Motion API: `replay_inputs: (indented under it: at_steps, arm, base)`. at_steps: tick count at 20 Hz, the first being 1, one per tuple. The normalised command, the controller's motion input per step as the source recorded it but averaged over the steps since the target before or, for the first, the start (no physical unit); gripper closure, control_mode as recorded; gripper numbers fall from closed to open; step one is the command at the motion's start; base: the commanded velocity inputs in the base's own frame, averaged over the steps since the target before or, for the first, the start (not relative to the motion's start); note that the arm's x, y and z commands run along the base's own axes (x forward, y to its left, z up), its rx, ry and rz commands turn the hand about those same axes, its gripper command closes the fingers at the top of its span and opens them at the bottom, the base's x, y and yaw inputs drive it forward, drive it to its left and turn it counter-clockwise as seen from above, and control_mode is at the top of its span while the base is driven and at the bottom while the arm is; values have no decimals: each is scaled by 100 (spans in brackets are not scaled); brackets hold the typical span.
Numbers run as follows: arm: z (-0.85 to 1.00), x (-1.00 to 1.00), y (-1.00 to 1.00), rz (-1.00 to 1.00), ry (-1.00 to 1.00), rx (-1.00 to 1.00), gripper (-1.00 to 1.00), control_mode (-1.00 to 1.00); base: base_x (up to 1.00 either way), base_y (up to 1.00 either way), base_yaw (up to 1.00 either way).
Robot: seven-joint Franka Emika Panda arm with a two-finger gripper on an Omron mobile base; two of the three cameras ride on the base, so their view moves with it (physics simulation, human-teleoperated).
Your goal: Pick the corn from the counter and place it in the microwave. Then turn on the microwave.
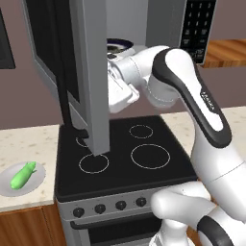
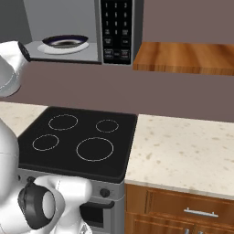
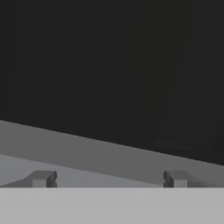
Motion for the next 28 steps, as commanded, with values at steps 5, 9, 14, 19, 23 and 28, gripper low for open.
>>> replay_inputs:
  at_steps: [5,9,14,19,23,28]
  arm:
    - [-1,0,16,-13,0,0,-100,-100]
    - [-3,0,11,-13,0,0,-100,-100]
    - [-1,0,6,-11,0,0,-100,-100]
    - [0,1,0,-8,0,0,-100,-100]
    - [0,1,0,-5,0,0,-100,-100]
    - [0,2,-10,-2,0,0,-100,-100]
  base:
    - [0,0,0]
    - [0,0,0]
    - [0,0,0]
    - [0,0,0]
    - [0,0,0]
    - [0,0,0]
